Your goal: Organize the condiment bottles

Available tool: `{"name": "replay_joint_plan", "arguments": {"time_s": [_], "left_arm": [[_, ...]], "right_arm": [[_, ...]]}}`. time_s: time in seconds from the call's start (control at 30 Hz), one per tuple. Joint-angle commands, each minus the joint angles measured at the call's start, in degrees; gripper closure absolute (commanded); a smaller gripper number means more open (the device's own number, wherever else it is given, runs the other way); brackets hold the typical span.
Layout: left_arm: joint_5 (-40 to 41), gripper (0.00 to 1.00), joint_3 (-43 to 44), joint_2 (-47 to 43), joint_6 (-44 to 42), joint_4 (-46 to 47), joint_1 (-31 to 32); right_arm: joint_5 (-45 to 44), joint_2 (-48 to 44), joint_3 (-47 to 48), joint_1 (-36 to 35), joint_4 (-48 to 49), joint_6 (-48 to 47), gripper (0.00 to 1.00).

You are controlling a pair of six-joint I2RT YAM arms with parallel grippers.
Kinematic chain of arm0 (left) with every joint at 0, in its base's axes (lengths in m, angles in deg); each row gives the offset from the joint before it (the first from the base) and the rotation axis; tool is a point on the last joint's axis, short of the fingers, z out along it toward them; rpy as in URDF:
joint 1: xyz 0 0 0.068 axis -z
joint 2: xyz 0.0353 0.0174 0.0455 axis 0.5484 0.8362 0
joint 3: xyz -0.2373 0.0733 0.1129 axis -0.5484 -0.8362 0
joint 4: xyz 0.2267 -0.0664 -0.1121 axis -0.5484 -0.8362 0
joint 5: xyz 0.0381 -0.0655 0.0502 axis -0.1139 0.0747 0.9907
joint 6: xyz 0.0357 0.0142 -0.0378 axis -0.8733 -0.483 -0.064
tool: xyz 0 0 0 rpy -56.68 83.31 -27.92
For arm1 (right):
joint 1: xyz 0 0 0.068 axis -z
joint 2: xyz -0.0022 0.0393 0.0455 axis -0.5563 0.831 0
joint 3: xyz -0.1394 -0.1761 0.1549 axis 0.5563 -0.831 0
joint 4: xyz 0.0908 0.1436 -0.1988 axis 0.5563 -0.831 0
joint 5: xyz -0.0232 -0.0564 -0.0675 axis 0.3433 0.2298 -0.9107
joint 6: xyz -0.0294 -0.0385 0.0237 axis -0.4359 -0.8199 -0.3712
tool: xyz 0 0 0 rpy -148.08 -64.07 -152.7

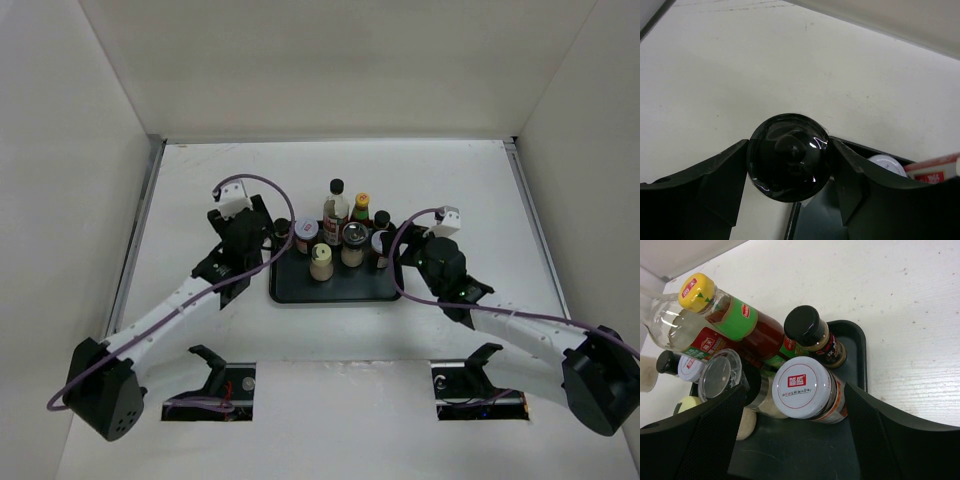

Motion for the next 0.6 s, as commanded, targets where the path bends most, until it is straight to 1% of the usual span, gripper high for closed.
{"name": "replay_joint_plan", "arguments": {"time_s": [0.0, 0.13, 0.2, 0.3, 0.37, 0.57], "left_arm": [[3.0, 0.54, -0.6, -5.6, -0.2, -5.9, 2.5], [2.0, 0.55, -0.3, -9.1, 3.2, -13.9, 6.6], [1.6, 0.55, -0.8, -9.9, 4.6, -14.9, 10.1], [1.0, 0.55, -1.3, -8.7, 6.3, -13.4, 13.8], [0.4, 0.55, -1.1, -6.6, 6.2, -11.4, 14.9], [-3.3, 0.55, -1.1, 0.4, 5.0, -4.0, 15.2]], "right_arm": [[-0.1, -2.1, 0.8, -0.3, 3.2, -0.6, 0.16], [0.1, -1.6, 0.7, 0.2, 3.2, -0.3, 0.17], [-0.3, -1.6, 0.8, -0.1, 3.2, -0.6, 0.17], [-0.2, -0.7, 0.8, 0.2, 3.4, -0.1, 0.16], [-0.2, -0.2, 0.9, 0.2, 3.4, -0.1, 0.17], [-0.4, 0.1, 0.9, 0.2, 3.4, -0.2, 0.17]]}}
